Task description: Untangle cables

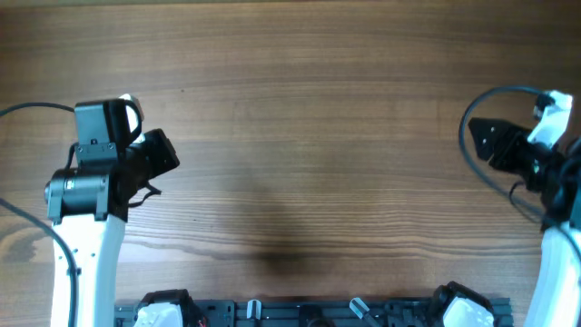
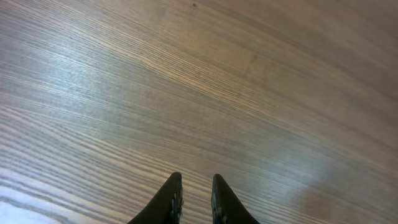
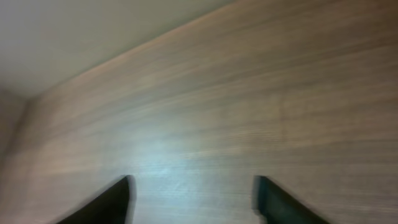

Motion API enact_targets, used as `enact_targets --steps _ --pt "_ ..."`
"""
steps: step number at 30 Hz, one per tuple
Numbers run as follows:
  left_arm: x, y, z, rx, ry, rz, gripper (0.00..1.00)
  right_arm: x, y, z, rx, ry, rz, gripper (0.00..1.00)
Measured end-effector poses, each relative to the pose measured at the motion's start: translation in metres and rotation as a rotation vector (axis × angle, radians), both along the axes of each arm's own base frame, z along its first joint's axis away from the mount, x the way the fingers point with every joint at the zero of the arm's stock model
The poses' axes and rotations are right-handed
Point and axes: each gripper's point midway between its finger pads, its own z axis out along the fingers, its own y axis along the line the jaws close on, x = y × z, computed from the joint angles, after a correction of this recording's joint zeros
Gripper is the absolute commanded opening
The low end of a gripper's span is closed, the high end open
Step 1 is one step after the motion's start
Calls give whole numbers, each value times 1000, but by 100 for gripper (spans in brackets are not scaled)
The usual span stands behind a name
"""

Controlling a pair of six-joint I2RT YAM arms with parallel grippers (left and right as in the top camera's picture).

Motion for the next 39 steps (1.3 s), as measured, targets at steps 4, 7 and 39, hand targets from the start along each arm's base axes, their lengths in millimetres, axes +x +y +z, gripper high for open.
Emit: enact_targets --steps 4,7,39 --pt "-17 -1 32 10 -120 -2 18 -40 45 58 -9 -221 128 72" --pt "-40 -3 64 20 -250 -2 19 -71 70 96 -57 -393 182 76" --pt "-120 -8 89 62 -390 -35 22 -268 182 112 -15 -490 481 100"
